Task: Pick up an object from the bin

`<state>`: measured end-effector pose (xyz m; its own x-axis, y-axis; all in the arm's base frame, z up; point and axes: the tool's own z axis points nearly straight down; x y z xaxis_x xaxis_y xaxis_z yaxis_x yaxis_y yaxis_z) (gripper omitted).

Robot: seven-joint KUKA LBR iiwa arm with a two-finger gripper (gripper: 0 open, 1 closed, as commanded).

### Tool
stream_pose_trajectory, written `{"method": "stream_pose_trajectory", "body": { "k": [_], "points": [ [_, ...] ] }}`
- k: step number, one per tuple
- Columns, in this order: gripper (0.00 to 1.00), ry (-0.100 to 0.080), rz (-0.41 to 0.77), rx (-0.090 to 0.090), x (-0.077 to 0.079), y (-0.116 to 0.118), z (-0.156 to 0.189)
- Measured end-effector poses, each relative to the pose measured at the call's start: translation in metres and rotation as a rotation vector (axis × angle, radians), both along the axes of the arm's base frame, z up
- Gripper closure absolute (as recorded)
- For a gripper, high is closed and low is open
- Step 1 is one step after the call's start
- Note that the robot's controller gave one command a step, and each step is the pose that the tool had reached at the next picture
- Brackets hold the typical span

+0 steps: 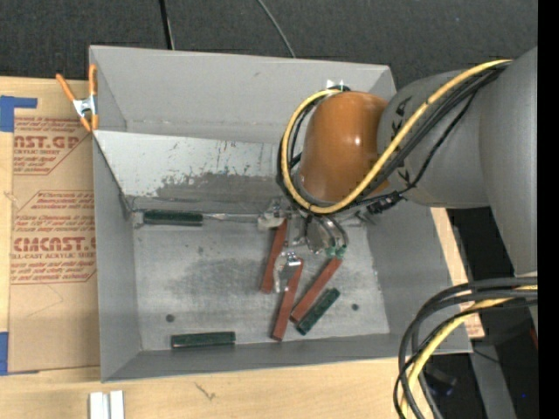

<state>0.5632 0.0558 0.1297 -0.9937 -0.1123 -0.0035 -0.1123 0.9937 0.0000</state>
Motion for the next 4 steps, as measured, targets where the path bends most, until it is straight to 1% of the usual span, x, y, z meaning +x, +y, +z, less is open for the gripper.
{"method": "stream_pose_trajectory", "body": {
  "k": [1, 2, 3, 4],
  "points": [
    [1.00, -0.024, 0.421, 0.006, -0.012, -0.023, -0.047],
    [1.00, -0.027, 0.422, 0.007, -0.011, -0.022, -0.046],
    [1.00, 0.002, 0.412, 0.001, -0.003, -0.023, -0.025],
    [1.00, 0.001, 0.438, 0.000, -0.013, -0.025, 0.106]
  ]
}}
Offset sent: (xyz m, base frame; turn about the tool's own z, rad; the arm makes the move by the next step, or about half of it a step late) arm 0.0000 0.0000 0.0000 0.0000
